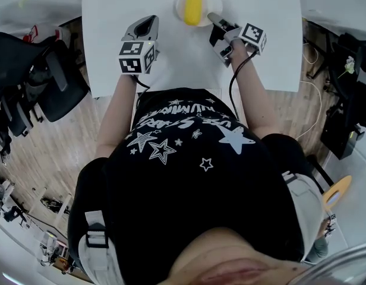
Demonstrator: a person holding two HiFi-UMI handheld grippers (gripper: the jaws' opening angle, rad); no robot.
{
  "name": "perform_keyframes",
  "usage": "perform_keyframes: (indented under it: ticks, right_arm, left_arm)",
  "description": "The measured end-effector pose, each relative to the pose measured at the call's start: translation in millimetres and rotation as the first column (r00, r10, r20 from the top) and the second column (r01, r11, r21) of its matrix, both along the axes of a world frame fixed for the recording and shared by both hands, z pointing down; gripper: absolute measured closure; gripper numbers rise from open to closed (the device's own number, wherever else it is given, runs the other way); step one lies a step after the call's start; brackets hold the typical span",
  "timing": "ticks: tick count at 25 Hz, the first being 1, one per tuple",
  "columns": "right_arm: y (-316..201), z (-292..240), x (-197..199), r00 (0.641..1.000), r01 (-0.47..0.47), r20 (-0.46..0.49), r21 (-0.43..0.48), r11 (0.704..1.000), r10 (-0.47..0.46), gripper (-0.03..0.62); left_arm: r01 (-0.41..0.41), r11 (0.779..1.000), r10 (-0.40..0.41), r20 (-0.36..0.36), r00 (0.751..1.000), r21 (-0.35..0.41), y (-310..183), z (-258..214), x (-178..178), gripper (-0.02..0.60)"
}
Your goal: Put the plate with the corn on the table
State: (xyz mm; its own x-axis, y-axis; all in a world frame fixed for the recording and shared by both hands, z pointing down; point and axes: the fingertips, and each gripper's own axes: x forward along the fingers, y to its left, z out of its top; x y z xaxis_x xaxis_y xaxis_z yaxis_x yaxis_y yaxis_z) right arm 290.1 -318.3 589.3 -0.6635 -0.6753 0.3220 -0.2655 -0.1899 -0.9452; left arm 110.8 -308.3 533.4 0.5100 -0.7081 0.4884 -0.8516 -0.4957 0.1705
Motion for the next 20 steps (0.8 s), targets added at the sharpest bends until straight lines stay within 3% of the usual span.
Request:
perform_keyframes:
  ticks: [11, 20]
  right_arm:
    - [6.6, 5.4, 4.4, 0.999, -0.018, -0.029, -0.042, 0.999, 0.017, 0.562]
    - [9.9, 8.0, 6.8, 0.993, -0.033, -0.118, -0.094, 0.995, 0.022, 0.569]
  left_arm:
    - [-0.008, 1.0, 0.008, 0.012, 1.0, 0.005, 6.0, -4.3, 2.4, 0.575]
    - [-0.023, 1.0, 0.023, 0.029, 0.999, 0.012, 16.8, -8.1, 8.7, 0.575]
